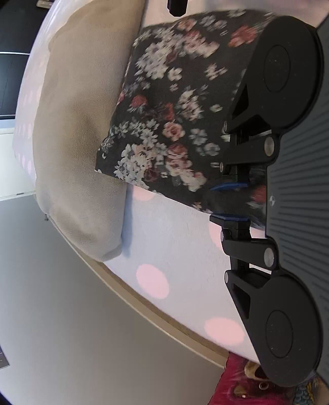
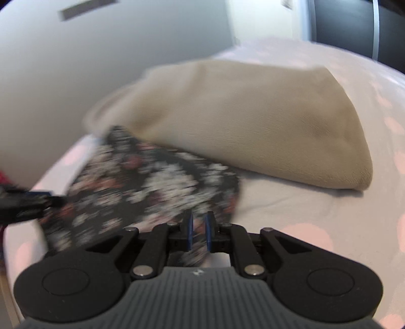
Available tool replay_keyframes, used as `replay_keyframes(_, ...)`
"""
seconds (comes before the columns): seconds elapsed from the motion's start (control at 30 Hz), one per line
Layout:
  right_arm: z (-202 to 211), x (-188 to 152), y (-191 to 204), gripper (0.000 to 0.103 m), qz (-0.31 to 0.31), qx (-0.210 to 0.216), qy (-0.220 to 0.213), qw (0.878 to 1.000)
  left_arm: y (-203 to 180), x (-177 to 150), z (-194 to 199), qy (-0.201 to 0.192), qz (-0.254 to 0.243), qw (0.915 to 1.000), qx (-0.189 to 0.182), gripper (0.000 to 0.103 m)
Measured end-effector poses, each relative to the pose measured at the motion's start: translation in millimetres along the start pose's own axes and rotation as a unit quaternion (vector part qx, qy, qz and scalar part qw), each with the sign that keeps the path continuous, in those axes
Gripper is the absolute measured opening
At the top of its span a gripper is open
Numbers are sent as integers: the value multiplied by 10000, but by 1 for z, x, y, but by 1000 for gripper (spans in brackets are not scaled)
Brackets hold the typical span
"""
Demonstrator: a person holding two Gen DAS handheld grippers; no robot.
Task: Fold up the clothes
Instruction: 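Lower the folded trousers beside the beige blanket and open both grippers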
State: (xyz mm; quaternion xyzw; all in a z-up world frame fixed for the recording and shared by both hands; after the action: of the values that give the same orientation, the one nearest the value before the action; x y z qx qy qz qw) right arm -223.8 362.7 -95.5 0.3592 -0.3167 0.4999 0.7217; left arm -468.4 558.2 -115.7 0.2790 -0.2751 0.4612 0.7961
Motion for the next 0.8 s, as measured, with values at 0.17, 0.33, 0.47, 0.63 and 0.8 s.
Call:
replay_keyframes(0.17,32,-29,24,13,181,327,23,9993,3,-16,5,113,70,9999,26,18)
replay_keyframes(0.33,17,-58,33,13,369,187,310,9987,6,-32,10,227,140,9996,52,18)
replay_keyframes(0.47,12,-58,32,13,286,100,422,9987,8,-45,14,318,195,9993,72,18)
replay_keyframes(0.63,33,-47,32,15,166,83,309,9994,3,-44,50,-9,-54,9990,437,18)
replay_keyframes(0.8,79,-36,35,25,217,8,44,9998,-24,-40,117,-614,-238,9969,426,18)
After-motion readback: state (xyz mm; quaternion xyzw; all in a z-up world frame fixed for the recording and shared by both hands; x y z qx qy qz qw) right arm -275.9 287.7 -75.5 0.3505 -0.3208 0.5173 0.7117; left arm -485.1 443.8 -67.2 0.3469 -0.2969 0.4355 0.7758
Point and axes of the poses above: each gripper's, at about its wrist camera, not at the fingertips, and z roughly against the way its jaws point, y to its left, x to its top, the point moved 1 cm from there along -z, roughly the way its jaws point, and after that the axes turned 12 degrees about -y, right-handed, at the moved point
